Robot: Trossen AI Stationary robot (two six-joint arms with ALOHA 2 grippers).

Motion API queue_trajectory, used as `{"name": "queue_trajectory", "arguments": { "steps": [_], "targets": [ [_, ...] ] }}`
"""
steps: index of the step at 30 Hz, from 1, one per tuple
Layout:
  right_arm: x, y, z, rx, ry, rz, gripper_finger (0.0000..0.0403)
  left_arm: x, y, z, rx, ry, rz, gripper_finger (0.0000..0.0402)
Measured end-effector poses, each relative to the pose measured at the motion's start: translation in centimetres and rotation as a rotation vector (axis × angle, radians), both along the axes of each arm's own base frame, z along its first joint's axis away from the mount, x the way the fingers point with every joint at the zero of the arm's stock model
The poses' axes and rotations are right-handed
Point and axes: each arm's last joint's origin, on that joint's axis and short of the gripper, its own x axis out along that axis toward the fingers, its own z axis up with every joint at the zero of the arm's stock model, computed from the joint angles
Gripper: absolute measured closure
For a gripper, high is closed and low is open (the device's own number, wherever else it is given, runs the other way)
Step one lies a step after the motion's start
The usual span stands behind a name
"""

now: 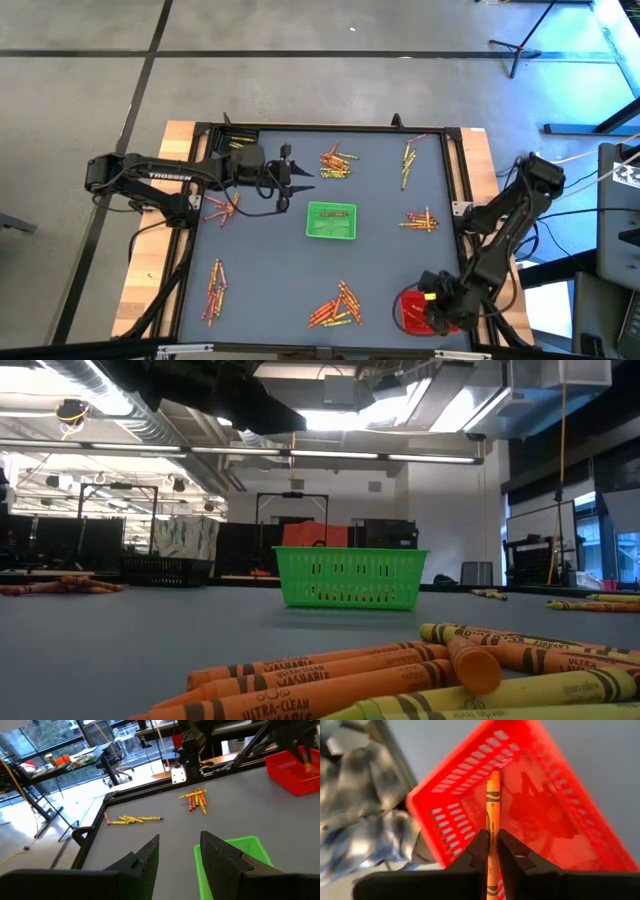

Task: Sort crayons
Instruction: Put the orange crayon into the red bin, then put the green crayon into the black bin

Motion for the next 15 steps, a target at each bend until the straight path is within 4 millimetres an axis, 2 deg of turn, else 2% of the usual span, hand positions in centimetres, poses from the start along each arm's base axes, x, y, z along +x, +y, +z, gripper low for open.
{"name": "queue_trajectory", "arguments": {
  "steps": [4,8,12,15],
  "targets": [
    [0.4,-0.4,0.0,0.0,0.013,-0.041,0.0347,0.1,-0.3,0.1,0.002,-0.012,-0.013,0.0274],
    [0.4,-0.5,0.4,0.028,0.029,-0.033,0.0298,0.1,-0.5,0.1,0.003,-0.011,-0.016,0.0274],
    [0.6,-1.2,1.5,0.097,0.049,-0.024,0.0263,0.1,-0.5,0.1,0.004,-0.011,-0.01,0.0274],
    [0.8,-2.3,3.0,0.107,-0.036,-0.018,0.0252,0.1,-0.5,0.1,0.005,-0.011,-0.01,0.0274]
  ]
}}
